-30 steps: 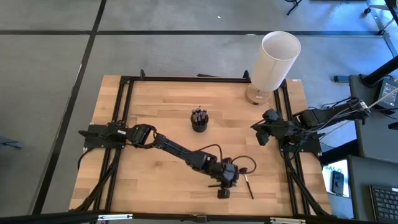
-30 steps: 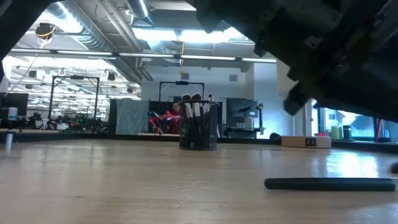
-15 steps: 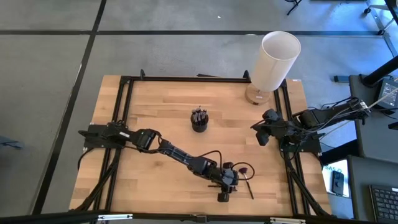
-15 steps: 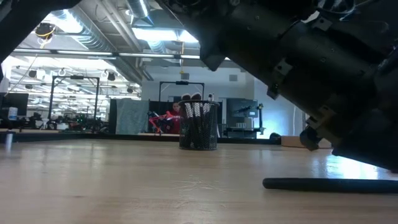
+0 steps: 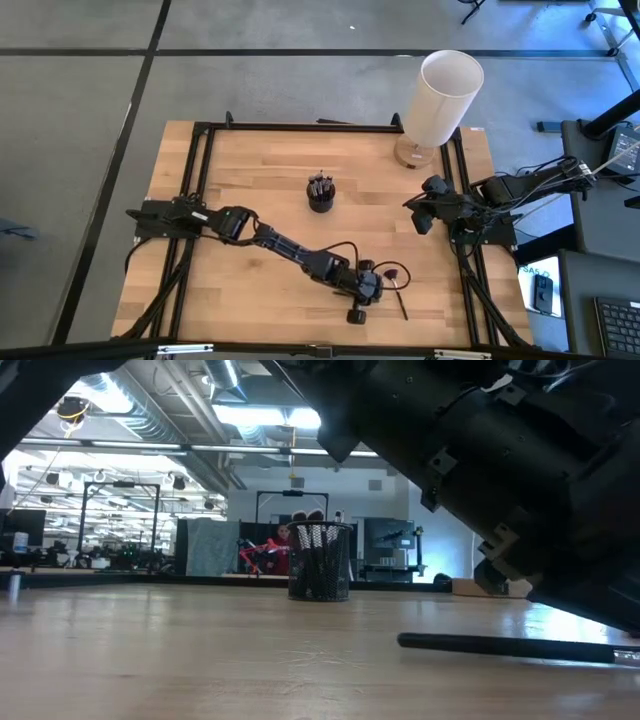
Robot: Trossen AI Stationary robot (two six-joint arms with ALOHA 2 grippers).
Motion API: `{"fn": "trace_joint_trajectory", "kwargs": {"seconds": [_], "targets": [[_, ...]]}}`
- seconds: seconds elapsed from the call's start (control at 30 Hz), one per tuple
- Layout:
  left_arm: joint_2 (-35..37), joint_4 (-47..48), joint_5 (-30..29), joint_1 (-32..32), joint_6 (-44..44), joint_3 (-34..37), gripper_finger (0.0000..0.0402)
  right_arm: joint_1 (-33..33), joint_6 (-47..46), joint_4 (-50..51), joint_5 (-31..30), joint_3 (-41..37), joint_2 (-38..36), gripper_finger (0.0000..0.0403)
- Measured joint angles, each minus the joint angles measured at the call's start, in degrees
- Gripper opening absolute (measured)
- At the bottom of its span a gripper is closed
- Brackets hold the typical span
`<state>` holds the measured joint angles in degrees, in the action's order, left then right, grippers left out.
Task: Sort items
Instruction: Put the eyeshadow brush into the organizer
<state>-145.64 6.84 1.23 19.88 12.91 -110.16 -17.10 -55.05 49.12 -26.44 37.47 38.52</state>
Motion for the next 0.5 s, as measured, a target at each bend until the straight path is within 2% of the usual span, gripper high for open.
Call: {"fn": "trace_joint_trajectory", "kwargs": {"seconds": [0.1,0.2,0.27,0.33,0.43,0.5], "targets": [[0.79,0.80,-0.82,0.11,-0.19,0.13,0.0007,0.00,0.01,0.00,0.00,0.00,0.00,0.0037],[2.58,3.71,-6.39,0.50,-1.13,0.42,0.0004,0.00,0.14,-0.01,0.00,0.00,-0.02,0.0037],[3.85,5.90,-11.65,0.76,-2.33,0.60,0.0004,0.00,0.17,0.00,0.00,0.00,-0.04,0.0037],[5.39,8.68,-19.19,0.67,-3.57,0.80,0.0004,0.00,0.25,-0.01,-0.13,0.00,-0.02,0.0037],[9.98,9.41,-32.02,0.63,-2.89,0.78,0.0003,0.07,0.62,0.00,-0.95,0.00,-0.02,0.0037],[13.09,8.25,-38.43,0.58,-2.59,0.18,0.0004,0.07,1.51,0.00,-1.50,0.00,-0.02,0.0037]]}}
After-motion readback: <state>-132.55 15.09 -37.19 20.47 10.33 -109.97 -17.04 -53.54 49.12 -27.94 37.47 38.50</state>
